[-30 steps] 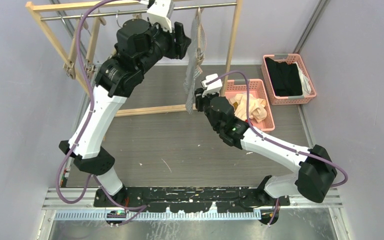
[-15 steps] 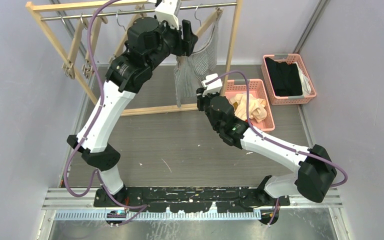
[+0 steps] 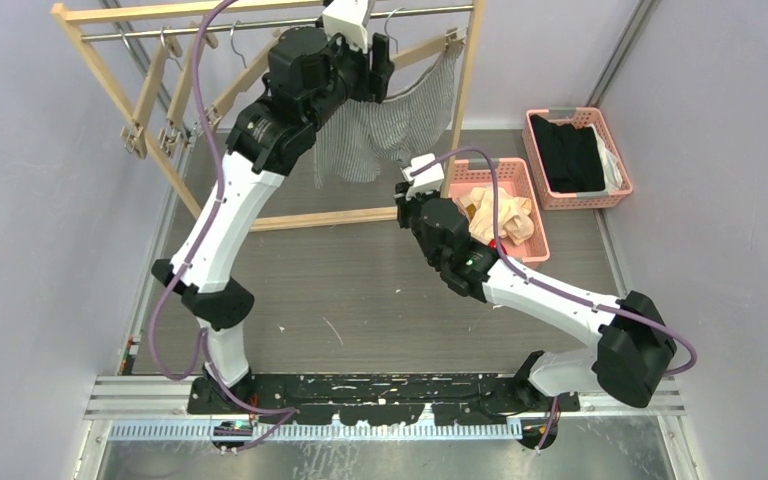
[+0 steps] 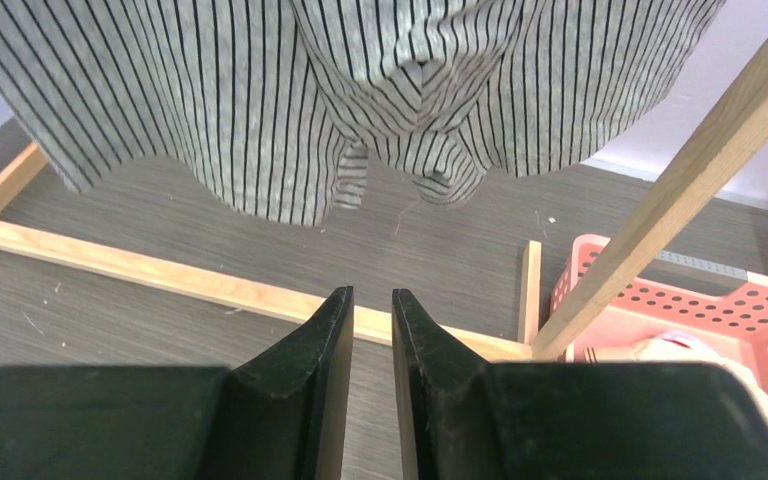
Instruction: Remove the underwear clipped to the hanger
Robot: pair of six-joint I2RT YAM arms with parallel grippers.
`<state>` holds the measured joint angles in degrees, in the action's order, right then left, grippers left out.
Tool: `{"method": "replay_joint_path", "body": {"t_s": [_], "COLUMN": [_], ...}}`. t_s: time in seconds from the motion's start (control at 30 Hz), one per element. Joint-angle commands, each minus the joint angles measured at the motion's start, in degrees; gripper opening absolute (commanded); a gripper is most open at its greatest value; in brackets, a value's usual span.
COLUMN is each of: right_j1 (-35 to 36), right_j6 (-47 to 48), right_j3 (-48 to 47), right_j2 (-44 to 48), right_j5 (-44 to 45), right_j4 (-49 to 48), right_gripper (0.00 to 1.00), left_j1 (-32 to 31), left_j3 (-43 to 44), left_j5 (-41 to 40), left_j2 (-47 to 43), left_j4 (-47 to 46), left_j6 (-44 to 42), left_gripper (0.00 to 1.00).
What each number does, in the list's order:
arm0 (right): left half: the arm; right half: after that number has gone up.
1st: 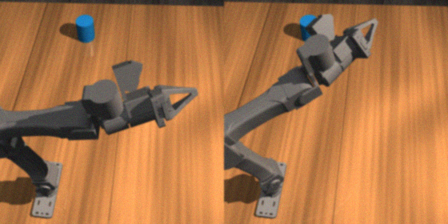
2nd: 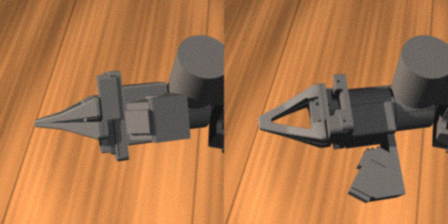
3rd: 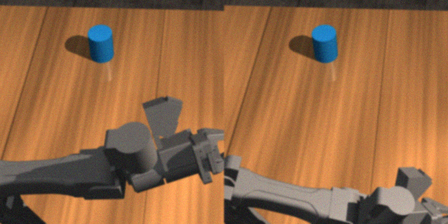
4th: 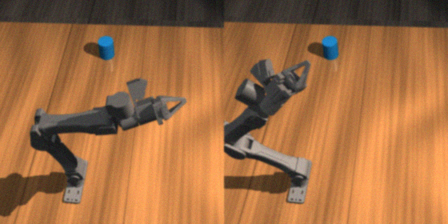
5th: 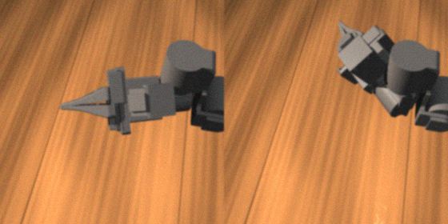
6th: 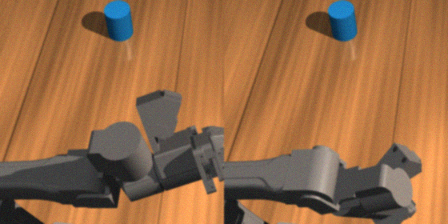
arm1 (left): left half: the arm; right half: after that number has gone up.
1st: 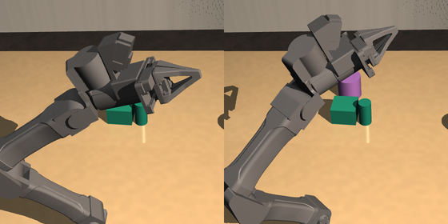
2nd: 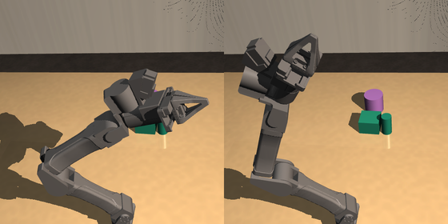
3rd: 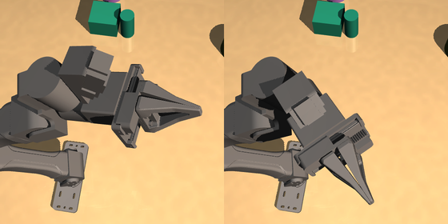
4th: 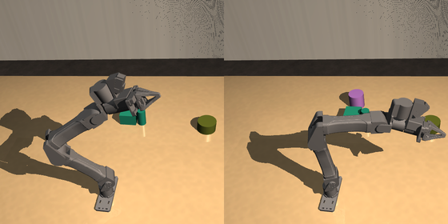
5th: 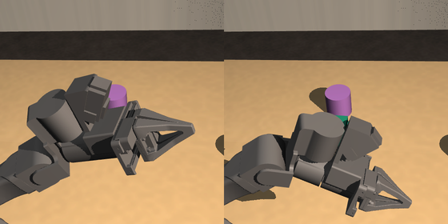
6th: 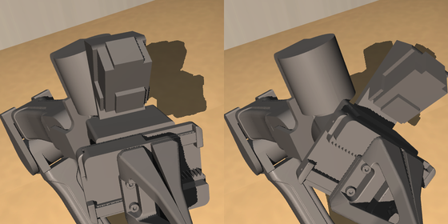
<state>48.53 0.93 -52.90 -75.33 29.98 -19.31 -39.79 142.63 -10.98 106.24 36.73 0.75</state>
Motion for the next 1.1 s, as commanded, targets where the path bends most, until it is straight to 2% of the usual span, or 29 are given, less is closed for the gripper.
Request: {"method": "replay_joint_path", "body": {"t_s": [0.0, 0.13, 0.43, 0.6, 0.7, 0.83, 1.07], "right_j1": [0.55, 0.59, 0.67, 0.86, 0.86, 1.03, 1.12], "right_j6": [0.79, 1.39, 1.32, 1.01, 1.04, 1.01, 1.34], "right_j3": [1.55, 2.76, 2.79, 3.24, 3.29, 3.58, 4.82], "right_j2": [3.65, 3.97, 3.52, 3.82, 3.85, 3.82, 4.26], "right_j5": [0.36, 1.36, 1.72, 2.05, 2.02, 2.22, 3.31], "right_j4": [-3.01, -3.02, -3.10, -3.19, -3.19, -3.10, -3.06], "right_gripper": [0.26, 0.26, 0.26, 0.26, 0.27, 0.28, 0.30], "left_j1": [2.60, 4.52, 4.99, 4.99, 4.99, 5.05, 5.00], "left_j3": [5.68, 5.62, -0.03, -1.12, -2.23, -4.21, -5.90], "left_j5": [-2.74, -2.42, 0.48, 1.21, 1.72, 2.45, 4.04], "left_j2": [2.95, 3.61, 0.08, -0.95, -1.33, -1.91, -2.95], "left_j4": [-1.59, -1.74, -1.93, -2.00, -2.65, -4.58, -7.94], "left_j6": [-4.68, -4.94, -4.13, -3.89, -3.59, -2.96, -2.90], "left_gripper": [0.60, 0.60, 0.48, 0.46, 0.32, 0.01, 0.00]}}
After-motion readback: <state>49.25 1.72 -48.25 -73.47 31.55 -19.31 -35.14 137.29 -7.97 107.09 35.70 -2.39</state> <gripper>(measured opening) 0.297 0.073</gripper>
